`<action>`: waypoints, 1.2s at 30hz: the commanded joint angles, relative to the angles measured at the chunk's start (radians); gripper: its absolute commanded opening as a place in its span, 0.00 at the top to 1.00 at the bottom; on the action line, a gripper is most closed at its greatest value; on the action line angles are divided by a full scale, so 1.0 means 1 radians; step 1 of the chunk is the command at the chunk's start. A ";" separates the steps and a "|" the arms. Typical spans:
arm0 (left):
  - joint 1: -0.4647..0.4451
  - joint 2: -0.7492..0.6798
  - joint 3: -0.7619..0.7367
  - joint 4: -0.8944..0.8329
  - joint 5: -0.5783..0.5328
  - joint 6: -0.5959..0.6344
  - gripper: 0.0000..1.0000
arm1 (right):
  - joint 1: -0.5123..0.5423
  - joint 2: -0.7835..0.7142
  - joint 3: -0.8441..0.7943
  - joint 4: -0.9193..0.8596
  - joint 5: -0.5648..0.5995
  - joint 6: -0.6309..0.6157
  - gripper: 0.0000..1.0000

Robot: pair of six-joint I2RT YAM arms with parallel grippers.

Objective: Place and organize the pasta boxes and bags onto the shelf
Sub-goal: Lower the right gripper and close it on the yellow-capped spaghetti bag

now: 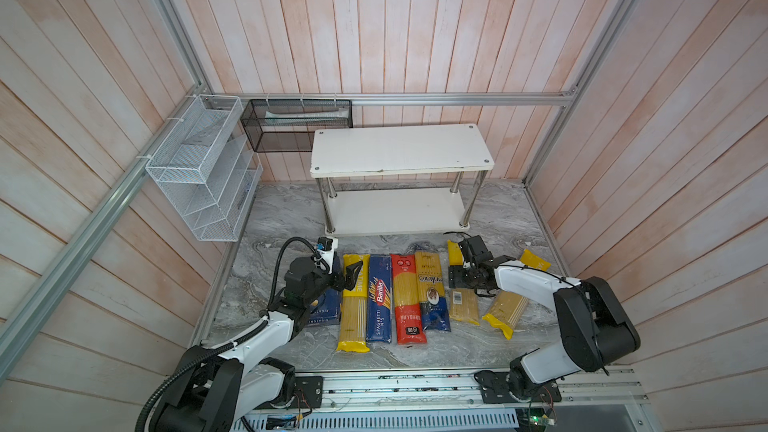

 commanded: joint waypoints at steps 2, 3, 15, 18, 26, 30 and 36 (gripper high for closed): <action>-0.004 0.002 0.020 -0.007 -0.018 0.012 0.01 | 0.003 -0.001 -0.022 -0.012 -0.035 0.010 0.27; -0.003 0.003 0.020 -0.007 -0.018 0.013 0.00 | 0.003 0.001 -0.024 -0.010 -0.032 0.009 0.28; -0.003 0.009 0.026 -0.013 -0.015 0.013 0.00 | 0.010 -0.081 -0.030 0.020 0.055 0.000 0.43; -0.003 0.016 0.031 -0.016 -0.012 0.013 0.00 | 0.012 -0.099 -0.033 0.023 0.068 0.000 0.47; -0.004 0.033 0.042 -0.026 -0.005 0.013 0.00 | 0.012 -0.100 -0.046 0.053 0.049 0.012 0.53; -0.004 0.033 0.040 -0.025 -0.008 0.011 0.00 | 0.012 -0.108 -0.058 0.095 0.039 0.025 0.59; -0.005 0.031 0.040 -0.024 -0.008 0.013 0.01 | 0.012 -0.141 -0.058 0.110 0.047 0.031 0.67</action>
